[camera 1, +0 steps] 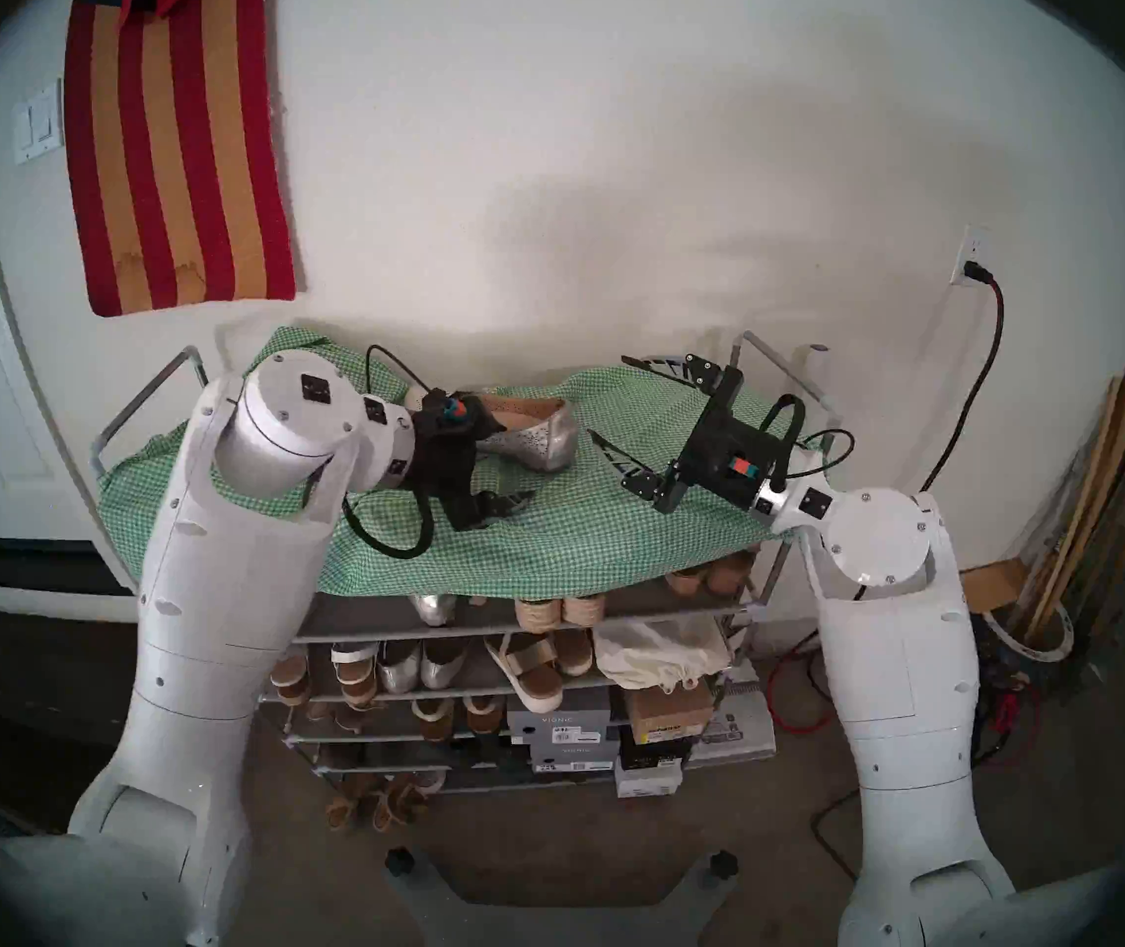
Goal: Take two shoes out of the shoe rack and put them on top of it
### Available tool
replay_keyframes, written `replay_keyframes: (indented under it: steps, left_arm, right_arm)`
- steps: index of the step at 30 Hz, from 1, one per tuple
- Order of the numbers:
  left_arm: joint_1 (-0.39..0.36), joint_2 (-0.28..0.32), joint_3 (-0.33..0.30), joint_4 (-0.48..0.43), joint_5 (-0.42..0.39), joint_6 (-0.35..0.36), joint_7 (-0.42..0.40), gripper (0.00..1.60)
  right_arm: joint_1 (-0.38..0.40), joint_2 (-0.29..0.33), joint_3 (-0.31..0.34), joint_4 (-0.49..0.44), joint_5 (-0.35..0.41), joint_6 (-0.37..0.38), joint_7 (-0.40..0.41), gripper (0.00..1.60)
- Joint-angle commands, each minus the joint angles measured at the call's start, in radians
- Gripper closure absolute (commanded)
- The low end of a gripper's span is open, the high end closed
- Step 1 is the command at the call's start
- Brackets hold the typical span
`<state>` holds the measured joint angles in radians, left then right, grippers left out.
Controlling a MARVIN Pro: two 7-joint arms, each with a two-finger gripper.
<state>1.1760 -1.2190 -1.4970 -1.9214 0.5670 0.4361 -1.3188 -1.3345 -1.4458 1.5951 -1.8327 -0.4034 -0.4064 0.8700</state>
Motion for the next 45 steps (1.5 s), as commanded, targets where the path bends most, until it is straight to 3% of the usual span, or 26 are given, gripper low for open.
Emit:
replay_keyframes:
  steps: [1, 8, 9, 11, 14, 21, 24, 26, 30, 35, 45]
  left_arm:
    - [0.055, 0.053, -0.115, -0.054, -0.007, -0.089, 0.065, 0.0]
    - [0.001, -0.058, -0.193, -0.104, -0.054, -0.102, 0.186, 0.0]
    - [-0.006, -0.084, -0.207, -0.107, -0.047, -0.108, 0.17, 0.0]
    - [-0.002, -0.121, -0.212, -0.122, -0.057, -0.119, 0.234, 0.0]
    - [-0.012, -0.135, -0.22, -0.125, -0.079, -0.121, 0.255, 0.0]
    - [0.012, -0.216, -0.237, -0.158, -0.115, -0.14, 0.385, 0.0]
    - [0.028, -0.266, -0.254, -0.184, -0.092, -0.173, 0.455, 0.0]
    - [0.03, -0.267, -0.262, -0.193, -0.087, -0.181, 0.464, 0.0]
    - [0.08, -0.332, -0.328, -0.256, -0.078, -0.254, 0.584, 0.0]
    - [0.141, -0.329, -0.379, -0.294, -0.107, -0.286, 0.623, 0.0]
    - [0.21, -0.307, -0.534, -0.361, -0.174, -0.324, 0.595, 0.0]
  right_arm:
    - [0.0, 0.001, -0.001, 0.0, -0.002, 0.0, 0.001, 0.0]
    - [0.0, 0.001, -0.001, 0.0, -0.002, 0.0, 0.001, 0.0]
    - [0.0, 0.001, -0.001, 0.0, -0.002, 0.0, 0.001, 0.0]
    - [0.0, 0.001, -0.001, 0.0, -0.002, 0.0, 0.001, 0.0]
    - [0.0, 0.001, -0.001, 0.0, -0.002, 0.0, 0.001, 0.0]
    - [0.0, 0.001, -0.001, 0.0, -0.002, 0.0, 0.001, 0.0]
    - [0.0, 0.001, -0.001, 0.0, -0.002, 0.0, 0.001, 0.0]
    - [0.0, 0.001, -0.001, 0.0, -0.002, 0.0, 0.001, 0.0]
    - [0.0, 0.001, -0.001, 0.0, -0.002, 0.0, 0.001, 0.0]
    - [0.0, 0.001, -0.001, 0.0, -0.002, 0.0, 0.001, 0.0]
    - [0.0, 0.001, -0.001, 0.0, -0.003, 0.0, 0.001, 0.0]
